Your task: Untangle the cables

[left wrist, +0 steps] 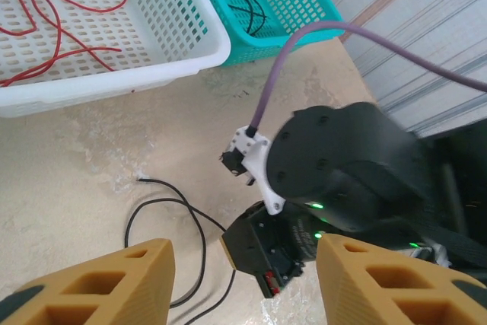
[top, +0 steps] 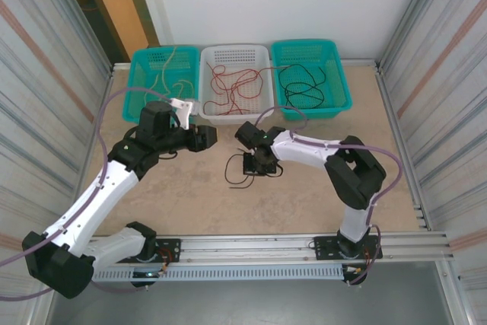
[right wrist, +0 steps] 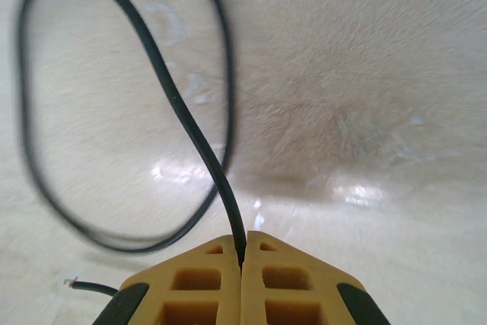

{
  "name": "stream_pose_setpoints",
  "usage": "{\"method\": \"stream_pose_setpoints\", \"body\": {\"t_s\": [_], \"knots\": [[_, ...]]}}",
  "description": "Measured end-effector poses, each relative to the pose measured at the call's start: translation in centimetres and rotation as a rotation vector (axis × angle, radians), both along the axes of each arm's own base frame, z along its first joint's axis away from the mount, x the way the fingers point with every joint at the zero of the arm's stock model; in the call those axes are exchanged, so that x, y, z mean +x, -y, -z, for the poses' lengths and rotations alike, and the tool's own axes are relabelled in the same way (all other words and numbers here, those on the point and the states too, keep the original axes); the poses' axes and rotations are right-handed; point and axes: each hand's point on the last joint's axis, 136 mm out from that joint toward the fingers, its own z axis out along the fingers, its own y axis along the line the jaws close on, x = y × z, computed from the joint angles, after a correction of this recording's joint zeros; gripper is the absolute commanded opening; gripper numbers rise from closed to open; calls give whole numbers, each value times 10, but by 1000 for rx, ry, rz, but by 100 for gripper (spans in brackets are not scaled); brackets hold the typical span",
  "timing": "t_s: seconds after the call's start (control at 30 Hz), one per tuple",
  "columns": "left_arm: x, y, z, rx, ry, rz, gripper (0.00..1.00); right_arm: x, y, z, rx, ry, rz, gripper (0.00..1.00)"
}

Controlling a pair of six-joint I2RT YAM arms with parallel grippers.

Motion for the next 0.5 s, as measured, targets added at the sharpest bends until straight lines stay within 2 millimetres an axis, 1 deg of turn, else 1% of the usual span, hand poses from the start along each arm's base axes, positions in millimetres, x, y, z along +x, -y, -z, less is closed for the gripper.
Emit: {"method": "stream_pose_setpoints", "body": {"t_s": [0.07, 0.17, 0.23, 0.33, 0.4, 0.5], "knots": [[1, 1, -2, -12, 4, -1, 61, 2, -6, -32, 34, 76, -27, 0], [2, 5, -11, -45, 23, 8, 67, 2, -14, -91, 133, 212, -65, 0], [2, 8, -18, -76, 48, 19, 69, 1, -14, -132, 211, 299, -85, 0], [3, 13, -30, -122, 81, 38, 69, -2, -12, -185, 327, 416, -108, 0], [3, 16, -36, -145, 99, 50, 69, -4, -10, -213, 394, 483, -120, 0], [4, 20, -43, -174, 115, 69, 69, -8, -10, -244, 469, 545, -142, 0]]}}
